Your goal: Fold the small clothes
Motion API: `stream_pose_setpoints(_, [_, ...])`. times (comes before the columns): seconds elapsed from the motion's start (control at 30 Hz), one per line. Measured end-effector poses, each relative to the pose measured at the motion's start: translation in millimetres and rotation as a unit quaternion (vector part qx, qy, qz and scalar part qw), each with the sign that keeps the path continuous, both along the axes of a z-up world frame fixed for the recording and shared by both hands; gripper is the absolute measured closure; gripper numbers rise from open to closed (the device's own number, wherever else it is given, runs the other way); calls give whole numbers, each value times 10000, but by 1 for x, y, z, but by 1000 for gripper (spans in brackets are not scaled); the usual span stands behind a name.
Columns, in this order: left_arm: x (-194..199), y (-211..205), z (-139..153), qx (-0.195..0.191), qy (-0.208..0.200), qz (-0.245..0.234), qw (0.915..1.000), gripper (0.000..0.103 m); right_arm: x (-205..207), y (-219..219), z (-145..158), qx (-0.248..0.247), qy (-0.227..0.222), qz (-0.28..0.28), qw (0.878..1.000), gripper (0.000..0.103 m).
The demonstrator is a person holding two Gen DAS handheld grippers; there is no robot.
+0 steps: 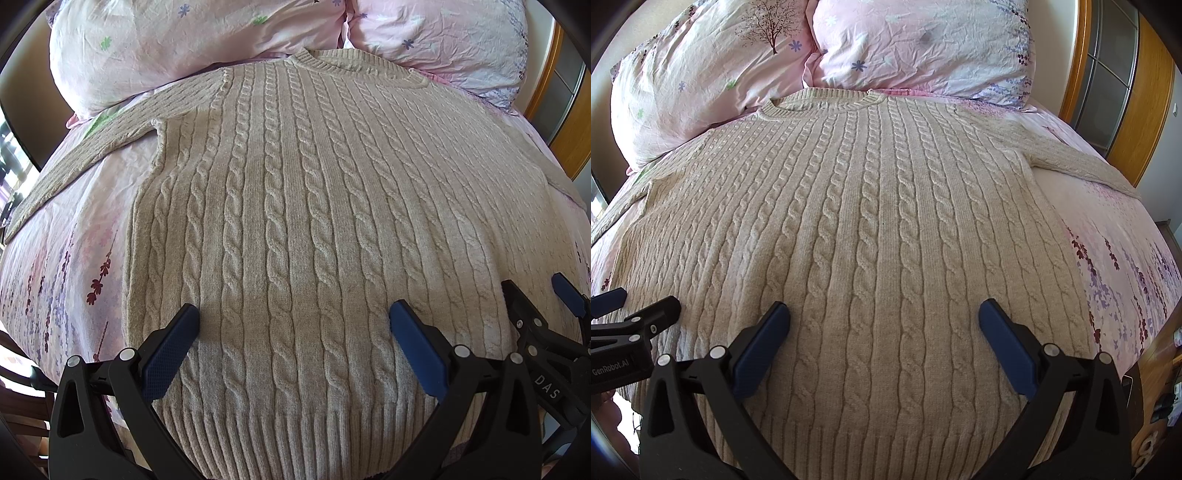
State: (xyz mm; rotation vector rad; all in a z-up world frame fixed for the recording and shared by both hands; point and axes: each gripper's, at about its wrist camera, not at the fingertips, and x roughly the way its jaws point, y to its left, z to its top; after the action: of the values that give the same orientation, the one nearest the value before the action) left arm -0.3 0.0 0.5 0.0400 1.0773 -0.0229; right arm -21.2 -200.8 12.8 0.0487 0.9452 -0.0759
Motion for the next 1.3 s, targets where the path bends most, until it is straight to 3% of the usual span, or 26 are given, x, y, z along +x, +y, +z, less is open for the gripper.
stream_pose_setpoints(1.3, [0,0,0,0,-25,1,10000,1,3,-1,0,-1,60,0,10000,2])
